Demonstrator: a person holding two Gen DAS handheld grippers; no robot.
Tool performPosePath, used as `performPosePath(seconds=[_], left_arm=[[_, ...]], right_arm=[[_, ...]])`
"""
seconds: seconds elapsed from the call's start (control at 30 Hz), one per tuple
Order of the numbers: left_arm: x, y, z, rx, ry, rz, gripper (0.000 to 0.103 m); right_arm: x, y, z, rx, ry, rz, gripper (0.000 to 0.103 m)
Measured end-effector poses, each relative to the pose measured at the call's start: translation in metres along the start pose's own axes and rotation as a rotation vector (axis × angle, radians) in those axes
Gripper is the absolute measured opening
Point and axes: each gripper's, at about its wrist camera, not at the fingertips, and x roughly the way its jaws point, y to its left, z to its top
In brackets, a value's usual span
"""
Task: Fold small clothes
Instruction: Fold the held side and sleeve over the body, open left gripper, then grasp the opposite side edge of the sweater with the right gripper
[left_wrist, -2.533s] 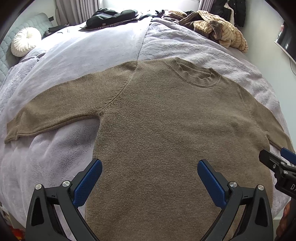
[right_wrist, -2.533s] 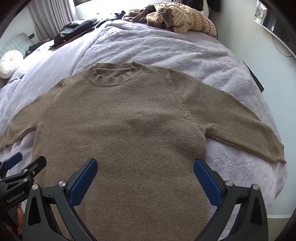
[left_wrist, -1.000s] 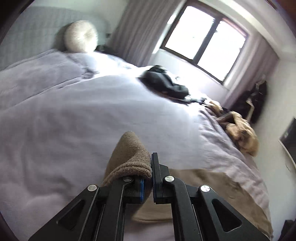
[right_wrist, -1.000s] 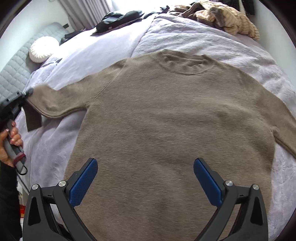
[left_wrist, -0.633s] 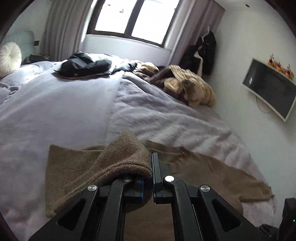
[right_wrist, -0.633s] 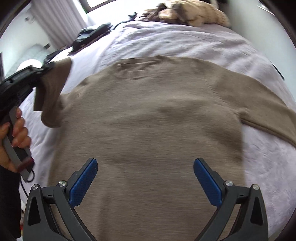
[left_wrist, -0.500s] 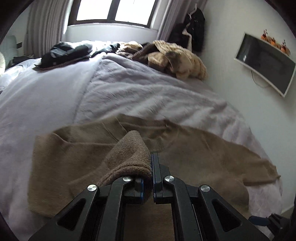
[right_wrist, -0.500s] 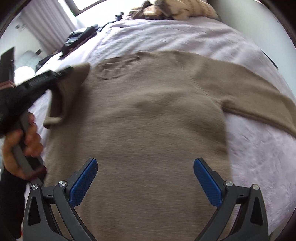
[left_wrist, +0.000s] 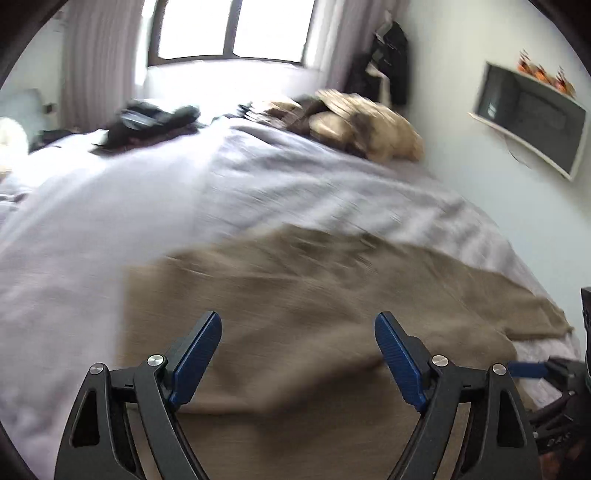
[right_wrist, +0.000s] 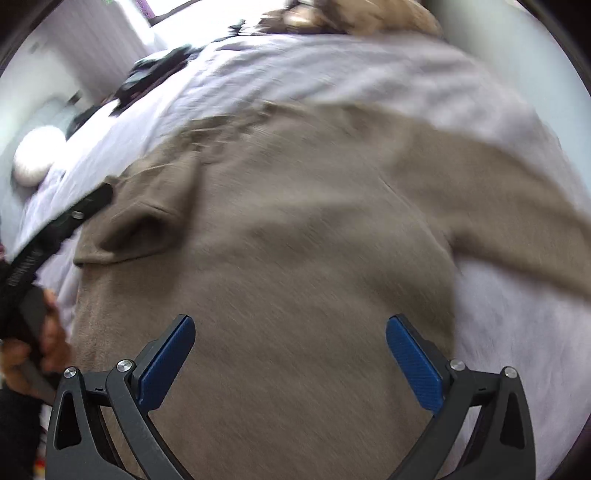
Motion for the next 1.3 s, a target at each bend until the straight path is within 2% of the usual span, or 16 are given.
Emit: performPosePath(seconds=[0.1,0.2,0.3,0.4,0.43,0.47,0.5,0.53,0.57,0.7,0.77,0.93,1.03,1.13,1.23,1.3], left_arm=[[-0.016,0.052,0.001,-0.069,-0.019,0.11,0.086],[-0.022,0.091,-0.015,-0.096,0.032,0.201,0.086],[-0.023,0.105,-0.036,-0.065,0.102,0.221,0.086],[-0.014,0.102,-0.052,-0.003,0.167,0.238,0.086],[-0.008,0.101,-0.055,0.012,0.186,0.269,0.086],[-0.003,0.1,-0.056,0.015,0.191,0.285,0.086],[0.004,0.099,-0.055,0.008,0.194,0.304,0.086],[0.009,0.098,-0.054,-0.007,0.201,0.32,0.086],[0.016,0.098,-0.051,-0.025,0.205,0.338,0.086],[0.027,0.098,-0.048,-0.046,0.188,0.402,0.086],[0.028,0.096,-0.049,-0.026,0.177,0.419,0.086],[0.031,0.097,-0.051,-0.006,0.195,0.401,0.086],[0.024,0.097,-0.05,0.03,0.225,0.371,0.086],[0.003,0.103,-0.048,0.044,0.213,0.282,0.086],[-0.005,0.117,-0.029,-0.018,0.171,0.214,0.086],[0.007,0.128,-0.013,-0.079,0.179,0.184,0.086]], right_arm=[[0.005,0.056,0.021,-0.231,-0.068,-0.062,0.103],[0.019,0.108,0.031,-0.462,-0.131,-0.175,0.103],[0.045,0.15,0.035,-0.67,-0.177,-0.299,0.103],[0.073,0.166,0.036,-0.789,-0.165,-0.382,0.1],[0.081,0.168,0.037,-0.808,-0.15,-0.392,0.087],[0.085,0.168,0.04,-0.8,-0.134,-0.382,0.064],[0.086,0.165,0.046,-0.77,-0.118,-0.351,0.047],[0.084,0.159,0.054,-0.705,-0.106,-0.299,0.014],[0.078,0.15,0.061,-0.634,-0.113,-0.249,0.01],[0.05,0.082,0.092,-0.261,-0.197,-0.103,0.01],[0.045,0.029,0.097,-0.048,-0.205,-0.026,0.01],[0.088,-0.071,0.082,0.367,-0.079,0.187,0.01],[0.101,-0.09,0.063,0.483,-0.086,0.327,0.011],[0.102,-0.092,0.06,0.516,-0.092,0.397,0.023],[0.103,-0.089,0.061,0.524,-0.103,0.451,0.041],[0.103,-0.084,0.063,0.518,-0.105,0.44,0.044]])
